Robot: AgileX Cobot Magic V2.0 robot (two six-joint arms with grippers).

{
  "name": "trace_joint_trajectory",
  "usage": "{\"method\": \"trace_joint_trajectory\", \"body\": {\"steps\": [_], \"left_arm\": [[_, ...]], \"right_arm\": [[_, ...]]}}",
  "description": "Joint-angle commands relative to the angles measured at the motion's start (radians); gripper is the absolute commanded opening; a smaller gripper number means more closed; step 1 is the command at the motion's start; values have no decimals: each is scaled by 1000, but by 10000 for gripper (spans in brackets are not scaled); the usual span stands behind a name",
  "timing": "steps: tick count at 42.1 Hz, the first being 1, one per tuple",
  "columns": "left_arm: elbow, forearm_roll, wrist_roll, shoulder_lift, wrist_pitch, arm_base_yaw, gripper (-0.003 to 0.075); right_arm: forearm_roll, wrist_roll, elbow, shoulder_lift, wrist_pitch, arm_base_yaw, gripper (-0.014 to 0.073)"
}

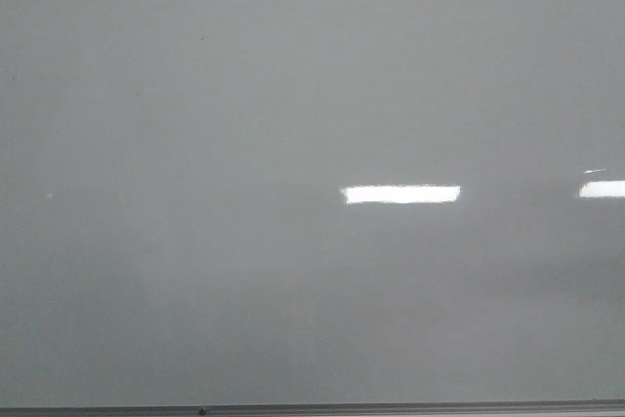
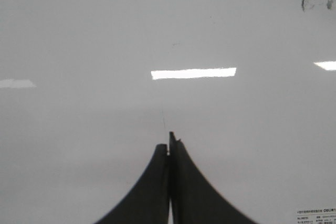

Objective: Write number 7 on whiteboard

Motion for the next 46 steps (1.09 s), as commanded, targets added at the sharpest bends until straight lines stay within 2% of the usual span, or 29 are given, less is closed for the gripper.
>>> {"method": "trace_joint_trajectory", "body": {"steps": [1, 7, 10, 15, 20, 26, 32, 41, 44, 46], "left_arm": [[3, -8, -11, -13, -101, 2, -20], [3, 1, -8, -13, -145, 2, -20], [-1, 1, -8, -13, -230, 2, -20], [-51, 0, -8, -13, -315, 2, -20], [-178, 2, -8, 5, -221, 2, -20], [-325, 63, -8, 112, -12, 2, -20], [-406, 131, -8, 265, 77, 2, -20], [-425, 129, -8, 388, 59, 2, -17], [-425, 129, -8, 399, 57, 2, 33], [-425, 129, -8, 401, 57, 2, 125]], "right_arm": [[-14, -2, -4, -13, -77, -7, -68], [-14, -2, -6, -13, -123, -7, -68], [-14, -2, -23, -13, -153, -7, -68], [-14, -2, -105, -13, -109, -7, -68], [-13, -2, -248, 8, 52, -7, -57], [-13, -2, -398, 119, 223, -7, -57], [-13, -2, -447, 230, 205, -7, -57], [-13, -2, -447, 280, 192, -7, -55], [-13, -2, -447, 280, 192, -7, -18], [-13, -2, -447, 280, 192, -7, 54]]}}
